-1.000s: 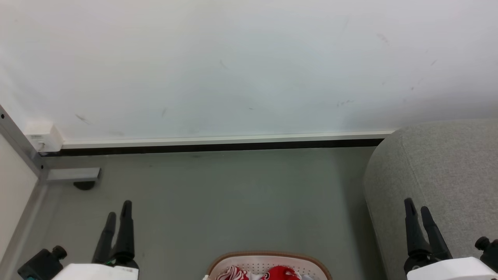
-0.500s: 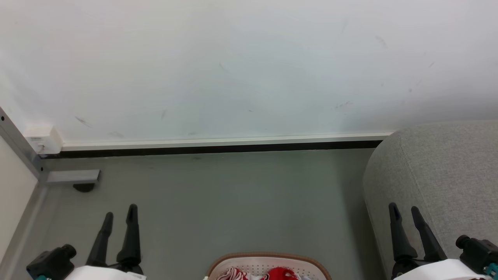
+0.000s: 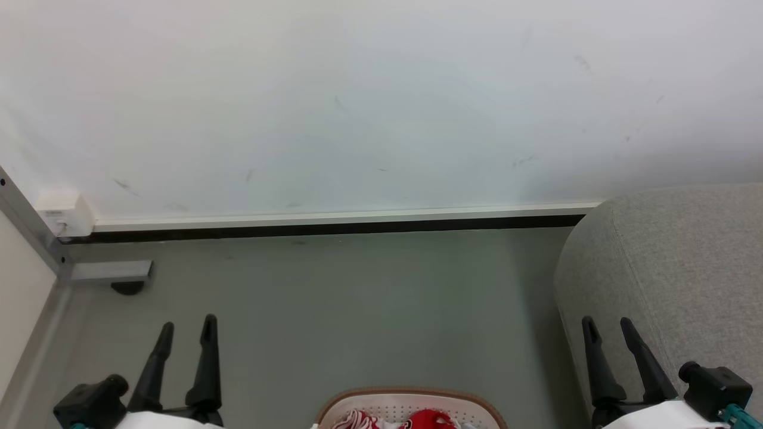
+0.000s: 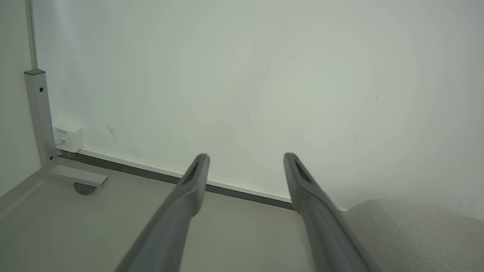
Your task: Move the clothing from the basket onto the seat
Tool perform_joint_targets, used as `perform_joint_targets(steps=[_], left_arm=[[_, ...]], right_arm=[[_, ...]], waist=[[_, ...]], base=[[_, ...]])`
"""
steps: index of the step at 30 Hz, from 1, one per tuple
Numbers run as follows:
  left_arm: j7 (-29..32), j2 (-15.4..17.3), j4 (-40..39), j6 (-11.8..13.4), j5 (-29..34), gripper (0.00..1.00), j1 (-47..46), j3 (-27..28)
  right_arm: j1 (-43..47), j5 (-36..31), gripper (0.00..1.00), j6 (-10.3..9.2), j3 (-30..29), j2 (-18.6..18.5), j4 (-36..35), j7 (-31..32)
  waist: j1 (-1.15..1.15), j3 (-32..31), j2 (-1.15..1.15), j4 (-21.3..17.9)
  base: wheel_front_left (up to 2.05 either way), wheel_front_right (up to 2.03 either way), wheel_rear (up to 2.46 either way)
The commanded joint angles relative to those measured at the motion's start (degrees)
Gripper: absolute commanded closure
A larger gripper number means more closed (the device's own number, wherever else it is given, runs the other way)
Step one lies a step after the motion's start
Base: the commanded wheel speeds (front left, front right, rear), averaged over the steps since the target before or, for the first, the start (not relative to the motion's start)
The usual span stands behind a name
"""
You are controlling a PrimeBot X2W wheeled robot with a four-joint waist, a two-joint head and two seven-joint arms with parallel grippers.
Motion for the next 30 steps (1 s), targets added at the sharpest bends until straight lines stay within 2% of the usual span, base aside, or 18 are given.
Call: perform_joint_targets(steps=[1,20,30], left_arm=[[-0.7,0.6,-0.6,0.2,2.0,0.0,0.1,0.0],[-3.1,0.5,-0.4,-0.2,10.8,0.0,1.1,0.6],[-4.1,-0.3,-0.1,-0.7,12.7,0.0,1.3,1.3]], right_arm=[[-1.4,-1.9,0.0,-0.08,0.0,0.1,0.0,-0.4],[-1.7,-11.7,0.0,-0.09,0.1,1.0,0.1,-1.7],[-1.8,-15.3,0.0,-0.1,0.0,1.4,0.0,-2.4]], waist=[[-0.01,0.0,0.0,0.0],[-0.01,0.0,0.0,-0.8],[-0.01,-0.2,0.0,-1.4]], base=[[0.0,0.0,0.0],[0.0,0.0,0.0],[0.0,0.0,0.0]])
